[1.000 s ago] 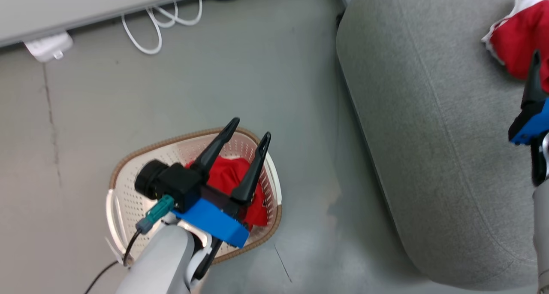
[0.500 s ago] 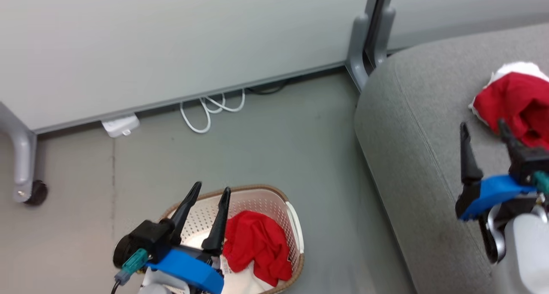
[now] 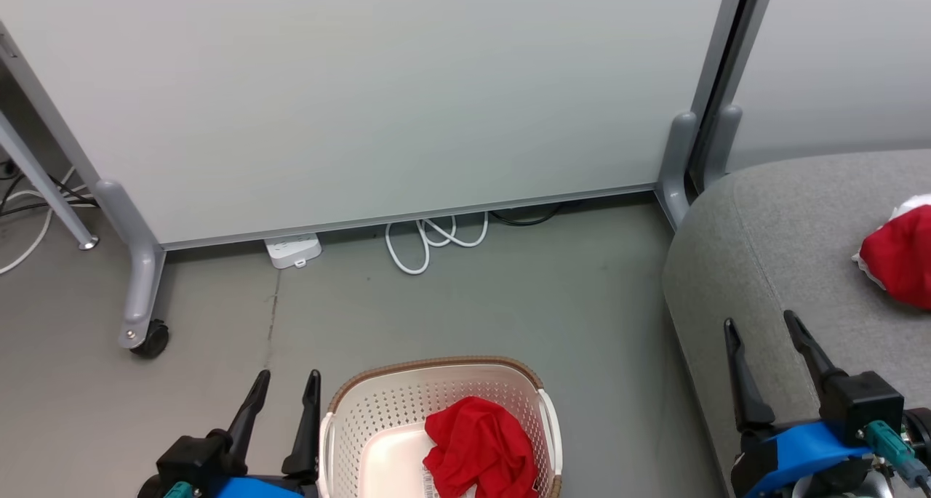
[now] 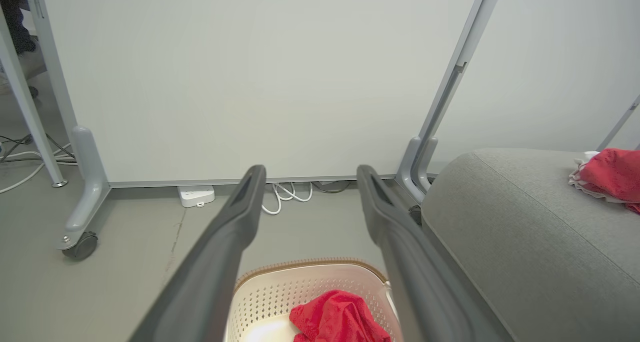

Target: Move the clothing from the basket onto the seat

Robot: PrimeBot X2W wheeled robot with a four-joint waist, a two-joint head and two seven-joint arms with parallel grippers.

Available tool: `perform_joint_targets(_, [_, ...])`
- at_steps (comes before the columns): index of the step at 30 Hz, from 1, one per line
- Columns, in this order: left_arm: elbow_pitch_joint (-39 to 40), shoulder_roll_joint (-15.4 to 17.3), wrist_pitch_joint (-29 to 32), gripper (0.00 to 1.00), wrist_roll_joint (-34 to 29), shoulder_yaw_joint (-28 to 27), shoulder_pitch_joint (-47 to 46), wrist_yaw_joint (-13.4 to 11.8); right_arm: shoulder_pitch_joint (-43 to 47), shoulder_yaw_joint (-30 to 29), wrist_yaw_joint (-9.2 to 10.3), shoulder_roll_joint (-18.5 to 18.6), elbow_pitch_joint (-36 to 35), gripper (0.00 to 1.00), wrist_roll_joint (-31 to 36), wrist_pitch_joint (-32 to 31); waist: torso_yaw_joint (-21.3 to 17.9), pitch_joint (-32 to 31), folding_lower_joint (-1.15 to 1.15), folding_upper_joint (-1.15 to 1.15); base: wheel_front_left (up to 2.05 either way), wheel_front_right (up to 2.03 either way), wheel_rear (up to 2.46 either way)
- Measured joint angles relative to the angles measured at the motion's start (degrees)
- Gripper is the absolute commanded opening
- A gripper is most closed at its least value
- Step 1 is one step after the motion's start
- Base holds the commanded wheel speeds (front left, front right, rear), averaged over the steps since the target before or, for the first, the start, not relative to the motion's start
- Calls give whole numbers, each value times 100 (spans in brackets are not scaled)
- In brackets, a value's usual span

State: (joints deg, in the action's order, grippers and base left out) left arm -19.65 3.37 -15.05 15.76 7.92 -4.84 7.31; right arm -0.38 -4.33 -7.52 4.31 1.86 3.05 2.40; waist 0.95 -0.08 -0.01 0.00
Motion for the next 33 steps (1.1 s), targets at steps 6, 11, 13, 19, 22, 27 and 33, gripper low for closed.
perform_joint_targets(6, [75,-21,0,100,-81,-369,144,0,311,65,0,-77,-403,100,-47,-147,107,-65,0,0,0,0,0])
perform_joint_targets(11, [115,-34,0,100,-129,-475,150,0,424,108,0,-111,-563,100,-68,-226,141,-65,1,0,0,0,0])
perform_joint_targets(13, [119,-36,0,100,-148,-515,150,0,433,124,0,-121,-594,100,-83,-242,146,-65,1,0,0,0,0])
perform_joint_targets(19, [120,-45,0,100,-171,-534,150,0,490,144,0,-129,-615,100,-120,-265,147,-68,1,0,0,0,0])
perform_joint_targets(22, [120,-48,0,100,-171,-535,149,0,491,147,0,-129,-601,100,-169,-264,142,-64,1,0,0,0,0])
perform_joint_targets(27, [118,-52,0,100,-162,-519,149,0,483,186,0,-131,-575,100,-289,-242,131,-27,1,0,0,0,0])
perform_joint_targets(33, [99,-55,0,100,-116,-417,132,0,372,227,0,-133,-625,100,-343,-231,65,191,1,0,0,0,0])
